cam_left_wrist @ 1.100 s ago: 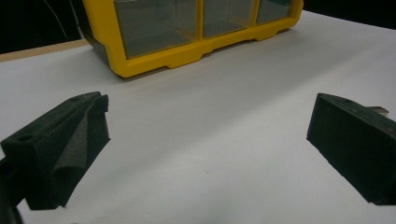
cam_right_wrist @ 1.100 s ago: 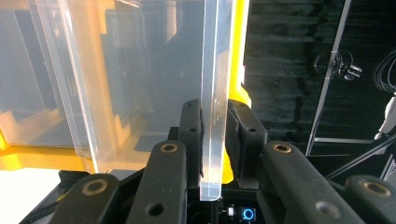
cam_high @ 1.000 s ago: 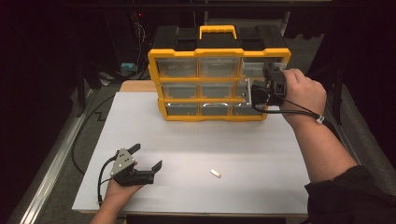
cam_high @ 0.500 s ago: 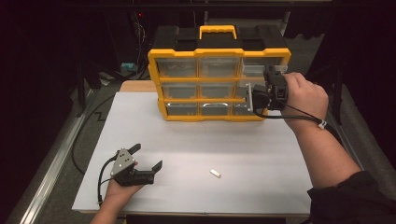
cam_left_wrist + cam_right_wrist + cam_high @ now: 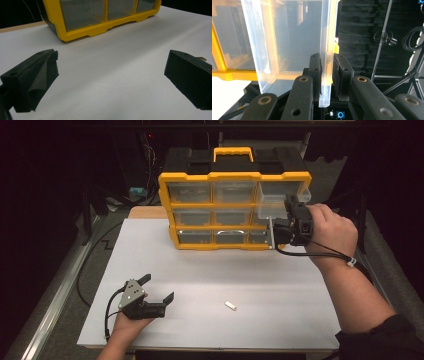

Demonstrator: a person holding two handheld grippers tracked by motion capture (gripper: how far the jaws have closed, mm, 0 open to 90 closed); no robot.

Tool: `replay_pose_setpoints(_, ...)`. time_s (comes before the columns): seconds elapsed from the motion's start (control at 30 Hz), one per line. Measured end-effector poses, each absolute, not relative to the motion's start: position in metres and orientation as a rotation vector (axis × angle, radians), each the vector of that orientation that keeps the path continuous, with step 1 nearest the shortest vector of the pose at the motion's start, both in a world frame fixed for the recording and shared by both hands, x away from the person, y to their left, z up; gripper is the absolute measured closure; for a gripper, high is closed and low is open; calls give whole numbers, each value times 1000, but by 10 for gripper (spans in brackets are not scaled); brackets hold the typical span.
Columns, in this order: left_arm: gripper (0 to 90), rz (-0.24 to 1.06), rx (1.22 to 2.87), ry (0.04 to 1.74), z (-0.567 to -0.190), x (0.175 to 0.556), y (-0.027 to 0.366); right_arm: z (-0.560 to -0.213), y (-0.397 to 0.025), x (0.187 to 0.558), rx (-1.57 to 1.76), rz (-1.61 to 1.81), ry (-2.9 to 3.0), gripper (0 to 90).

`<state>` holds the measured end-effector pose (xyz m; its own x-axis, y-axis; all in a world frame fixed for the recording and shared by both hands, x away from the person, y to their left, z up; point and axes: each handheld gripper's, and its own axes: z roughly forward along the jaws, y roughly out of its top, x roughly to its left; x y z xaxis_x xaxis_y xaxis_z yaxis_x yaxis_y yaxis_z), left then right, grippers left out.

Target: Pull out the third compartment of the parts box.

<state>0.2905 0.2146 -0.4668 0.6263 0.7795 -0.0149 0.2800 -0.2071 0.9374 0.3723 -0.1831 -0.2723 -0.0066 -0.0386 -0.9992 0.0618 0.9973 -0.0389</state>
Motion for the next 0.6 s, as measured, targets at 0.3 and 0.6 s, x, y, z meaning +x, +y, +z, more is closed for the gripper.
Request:
replay_pose_setpoints(0.3,2,576,1773,863,-467,290,214,-274,-184,360,7,-72,1562,797)
replay_pose_setpoints(0.6,2,579,1774,859,-467,290,214,-274,-184,350,-6,-70,1549,799)
